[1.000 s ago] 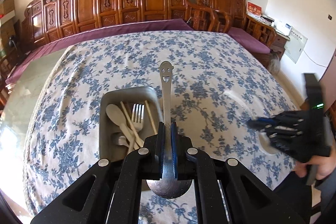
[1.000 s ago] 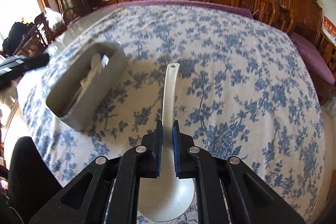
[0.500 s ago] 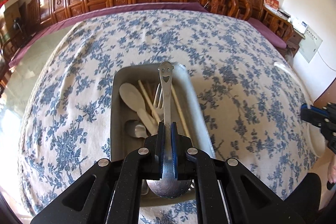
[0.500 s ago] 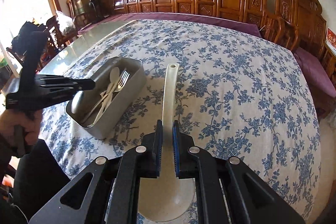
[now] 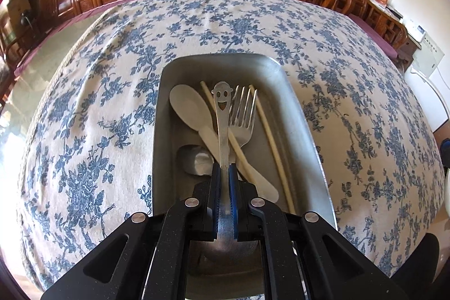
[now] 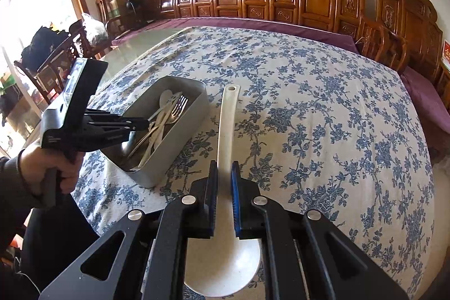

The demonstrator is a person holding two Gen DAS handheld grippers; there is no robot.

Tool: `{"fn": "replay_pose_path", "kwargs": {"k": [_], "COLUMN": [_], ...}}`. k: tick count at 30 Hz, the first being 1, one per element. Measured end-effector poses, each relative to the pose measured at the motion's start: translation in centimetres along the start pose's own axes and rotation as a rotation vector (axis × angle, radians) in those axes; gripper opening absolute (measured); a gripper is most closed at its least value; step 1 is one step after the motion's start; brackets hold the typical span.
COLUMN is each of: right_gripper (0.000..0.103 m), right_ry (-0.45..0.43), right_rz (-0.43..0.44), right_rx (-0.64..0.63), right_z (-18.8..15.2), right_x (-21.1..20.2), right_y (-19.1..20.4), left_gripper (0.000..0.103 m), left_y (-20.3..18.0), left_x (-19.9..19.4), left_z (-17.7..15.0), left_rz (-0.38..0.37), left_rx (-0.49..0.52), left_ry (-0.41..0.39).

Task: Organize utensils
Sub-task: 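Lower the metal spoon into the grey tray and open the left tool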

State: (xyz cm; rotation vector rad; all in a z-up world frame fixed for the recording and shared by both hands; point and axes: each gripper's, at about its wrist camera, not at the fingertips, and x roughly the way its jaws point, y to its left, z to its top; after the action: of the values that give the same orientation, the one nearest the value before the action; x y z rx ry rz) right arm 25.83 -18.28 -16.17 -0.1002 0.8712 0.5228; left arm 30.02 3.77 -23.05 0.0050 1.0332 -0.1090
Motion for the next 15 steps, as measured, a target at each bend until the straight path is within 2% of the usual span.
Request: {"fn": "replay_pose_path", "kwargs": {"k": [5,15], "right_gripper": [0.011,0.011], "right_ry": [0.001,-0.005], "right_rz": [0.012,0.05], "right_rx": [-0.008,-0.014], "right_z": [0.4,2.1], "right_x": [0.4,2.0], "right_y": [1.0,3.5], "left_gripper": [0.005,0.005], "left_y": [0.5,1.7], "left_x": [0.3,-3.1], "left_z": [-0.1,-0.1], "left_rz": [-0.016,-0.032], "left_rx": [-0.015,-0.01], "left_ry": [0.021,-0.037]}}
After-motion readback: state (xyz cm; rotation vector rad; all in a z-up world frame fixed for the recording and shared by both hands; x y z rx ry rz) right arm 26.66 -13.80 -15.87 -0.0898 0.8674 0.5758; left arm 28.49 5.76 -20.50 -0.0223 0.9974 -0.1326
